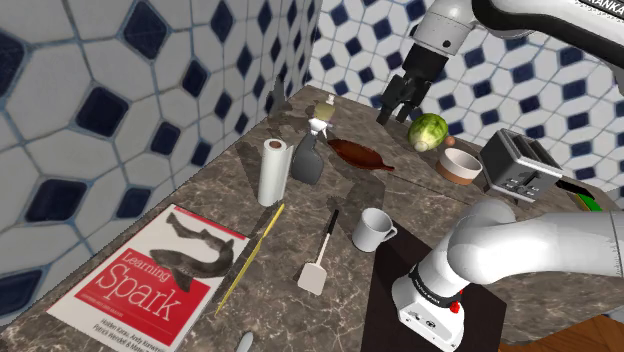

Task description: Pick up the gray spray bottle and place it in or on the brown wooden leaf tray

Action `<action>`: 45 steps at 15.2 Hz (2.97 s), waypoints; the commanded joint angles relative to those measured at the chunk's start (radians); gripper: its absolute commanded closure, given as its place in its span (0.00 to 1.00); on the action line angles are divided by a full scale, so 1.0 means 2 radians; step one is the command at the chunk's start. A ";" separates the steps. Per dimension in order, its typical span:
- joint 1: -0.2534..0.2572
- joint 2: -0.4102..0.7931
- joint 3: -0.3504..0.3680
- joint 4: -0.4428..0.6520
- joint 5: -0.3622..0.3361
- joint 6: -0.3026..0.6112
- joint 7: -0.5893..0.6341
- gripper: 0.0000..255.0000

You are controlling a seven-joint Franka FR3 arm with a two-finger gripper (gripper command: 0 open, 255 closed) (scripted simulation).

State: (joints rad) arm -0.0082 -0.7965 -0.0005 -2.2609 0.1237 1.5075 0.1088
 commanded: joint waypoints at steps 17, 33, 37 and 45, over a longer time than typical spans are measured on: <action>0.070 0.063 -0.093 -0.237 -0.003 0.481 -0.262 0.00; 0.197 0.214 -0.196 -0.233 0.087 0.681 -0.404 0.00; 0.197 0.214 -0.196 -0.233 0.087 0.681 -0.404 0.00; 0.197 0.214 -0.196 -0.233 0.087 0.681 -0.404 1.00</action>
State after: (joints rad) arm 0.3865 -0.3693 -0.3929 -2.7259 0.2984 2.8689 -0.6985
